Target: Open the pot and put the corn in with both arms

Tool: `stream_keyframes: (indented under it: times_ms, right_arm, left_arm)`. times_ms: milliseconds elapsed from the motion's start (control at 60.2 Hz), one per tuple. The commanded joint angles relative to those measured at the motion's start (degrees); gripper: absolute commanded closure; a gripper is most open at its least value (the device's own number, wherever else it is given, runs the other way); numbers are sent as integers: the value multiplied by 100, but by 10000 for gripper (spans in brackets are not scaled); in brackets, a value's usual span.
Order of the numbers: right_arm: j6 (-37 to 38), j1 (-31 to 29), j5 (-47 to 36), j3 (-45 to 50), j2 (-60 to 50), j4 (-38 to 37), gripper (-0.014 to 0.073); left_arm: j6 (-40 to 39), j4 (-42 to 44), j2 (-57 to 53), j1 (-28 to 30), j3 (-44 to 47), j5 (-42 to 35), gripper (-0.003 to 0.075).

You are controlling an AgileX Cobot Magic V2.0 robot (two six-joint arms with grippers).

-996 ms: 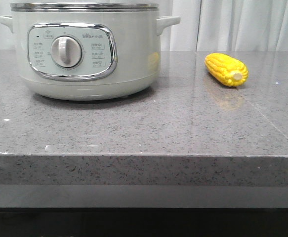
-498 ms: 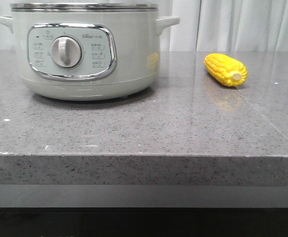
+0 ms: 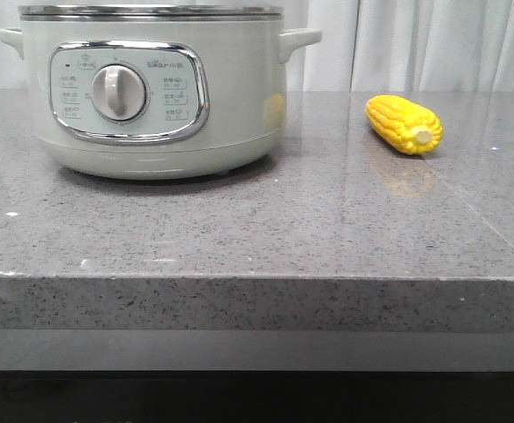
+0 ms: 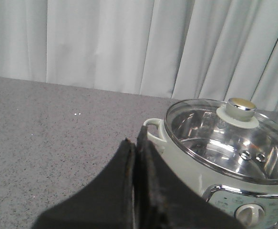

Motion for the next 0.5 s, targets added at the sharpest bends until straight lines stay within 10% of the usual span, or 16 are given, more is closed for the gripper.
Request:
stream_keyframes:
  times_ms: [0,266,481]
  right_arm:
    - [20,-11,-270,-171,214,-38,662]
    - [-218,-11,-24,-166,494,-82,627]
    - [-314,-11,-24,-166,501,-82,174]
  left_arm:
    - [2,-62,206,-24,-166,-418,741]
    - [11,143,458,-24,-166,-382,690]
    - [11,430,601,-24,-166,-390,209]
